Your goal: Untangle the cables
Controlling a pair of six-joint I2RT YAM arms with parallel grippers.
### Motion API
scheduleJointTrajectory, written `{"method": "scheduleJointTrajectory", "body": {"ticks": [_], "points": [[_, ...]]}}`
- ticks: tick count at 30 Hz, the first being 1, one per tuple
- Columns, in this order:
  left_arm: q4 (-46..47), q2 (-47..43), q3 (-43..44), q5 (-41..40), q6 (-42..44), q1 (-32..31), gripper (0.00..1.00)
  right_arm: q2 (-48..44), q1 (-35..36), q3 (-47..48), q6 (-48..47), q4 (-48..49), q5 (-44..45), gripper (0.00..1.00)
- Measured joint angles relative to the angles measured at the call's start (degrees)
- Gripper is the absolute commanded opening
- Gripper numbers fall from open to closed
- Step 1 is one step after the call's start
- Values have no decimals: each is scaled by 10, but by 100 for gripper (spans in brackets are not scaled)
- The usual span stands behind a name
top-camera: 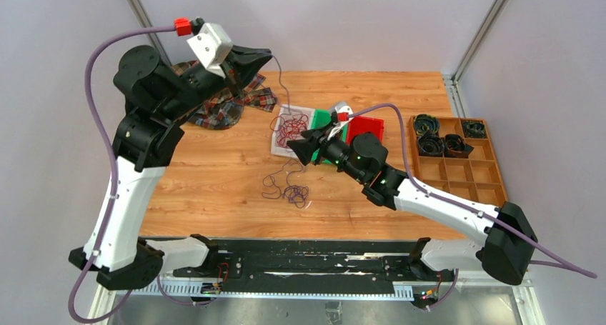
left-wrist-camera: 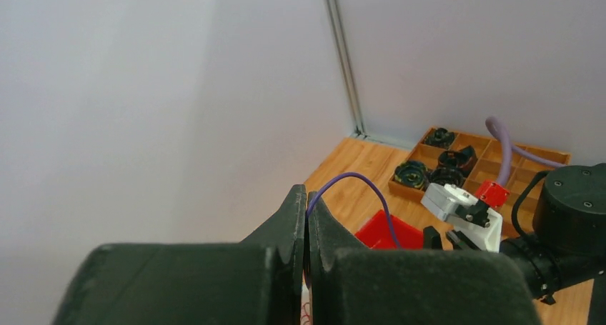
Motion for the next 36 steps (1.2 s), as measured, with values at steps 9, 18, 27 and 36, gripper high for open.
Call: {"method": "scheduleJointTrajectory", "body": {"ticks": [9, 18, 27, 36], "points": [[2, 119, 140, -21, 55, -84, 0, -83, -27, -22, -1, -77, 211, 55], [35, 243, 180, -36, 85, -150, 0, -173, -125, -87, 39, -156, 324, 55], [82, 342, 228, -59, 76, -178, 0, -199, -187, -122, 66, -190, 330, 56], [133, 367, 248, -69, 87, -178, 0, -191, -250, -144, 95, -195, 307, 55]]}}
